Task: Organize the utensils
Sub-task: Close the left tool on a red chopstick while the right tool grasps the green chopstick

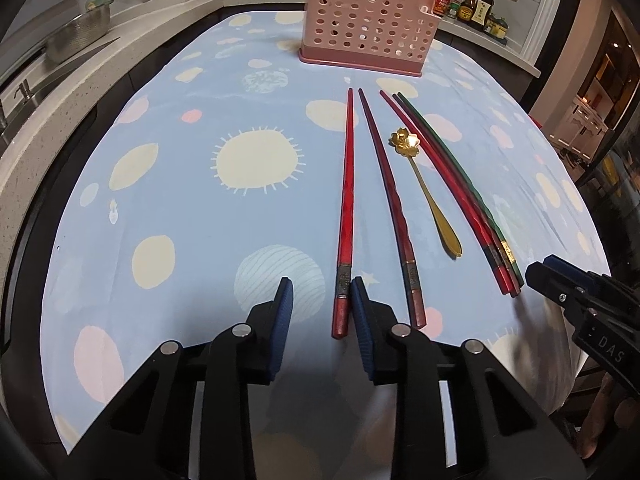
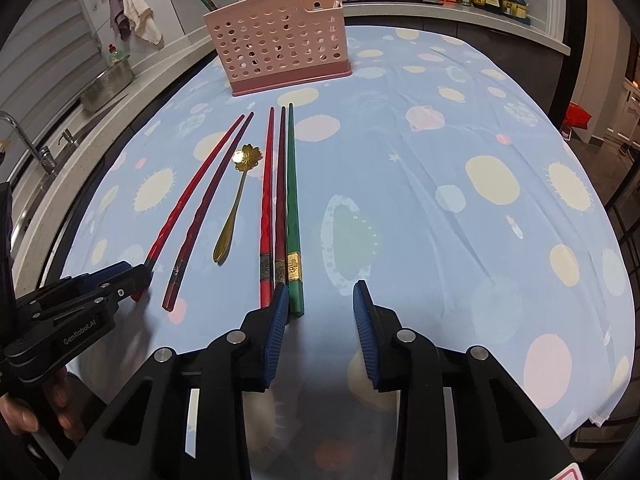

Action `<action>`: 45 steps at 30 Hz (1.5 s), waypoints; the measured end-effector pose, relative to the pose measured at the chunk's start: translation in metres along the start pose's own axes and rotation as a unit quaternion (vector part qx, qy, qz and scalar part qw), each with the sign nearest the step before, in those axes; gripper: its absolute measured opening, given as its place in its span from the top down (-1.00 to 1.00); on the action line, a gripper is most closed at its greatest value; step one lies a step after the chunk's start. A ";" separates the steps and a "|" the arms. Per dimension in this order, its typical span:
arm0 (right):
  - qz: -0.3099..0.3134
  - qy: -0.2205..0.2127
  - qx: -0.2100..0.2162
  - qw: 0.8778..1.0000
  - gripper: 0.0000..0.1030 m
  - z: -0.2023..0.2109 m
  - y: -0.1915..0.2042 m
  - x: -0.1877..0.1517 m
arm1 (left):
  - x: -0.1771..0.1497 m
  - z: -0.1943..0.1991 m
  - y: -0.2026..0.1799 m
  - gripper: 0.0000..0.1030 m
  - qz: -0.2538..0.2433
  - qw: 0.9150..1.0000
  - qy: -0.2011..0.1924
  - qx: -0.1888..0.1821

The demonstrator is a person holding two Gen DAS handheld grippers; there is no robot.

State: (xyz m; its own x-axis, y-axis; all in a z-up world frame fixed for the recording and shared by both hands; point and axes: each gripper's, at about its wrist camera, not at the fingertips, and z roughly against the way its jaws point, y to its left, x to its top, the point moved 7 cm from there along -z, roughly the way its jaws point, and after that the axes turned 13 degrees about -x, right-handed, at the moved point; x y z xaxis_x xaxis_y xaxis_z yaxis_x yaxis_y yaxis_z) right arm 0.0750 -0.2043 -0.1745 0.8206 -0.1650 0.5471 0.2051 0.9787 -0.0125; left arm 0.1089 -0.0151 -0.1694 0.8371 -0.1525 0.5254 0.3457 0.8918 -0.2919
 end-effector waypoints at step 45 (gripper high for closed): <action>0.016 -0.003 0.010 1.000 0.86 -0.018 0.014 0.016 | 0.002 0.000 -0.002 0.84 0.019 0.999 -0.002 -0.037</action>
State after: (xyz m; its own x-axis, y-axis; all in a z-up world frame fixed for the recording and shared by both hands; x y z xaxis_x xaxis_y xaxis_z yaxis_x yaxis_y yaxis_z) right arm 0.1006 -0.1949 -0.1816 0.8228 -0.1332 0.5525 0.1686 0.9856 -0.0134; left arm 0.1098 -0.0172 -0.1682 0.8489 -0.1165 0.5156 0.3438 0.8626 -0.3712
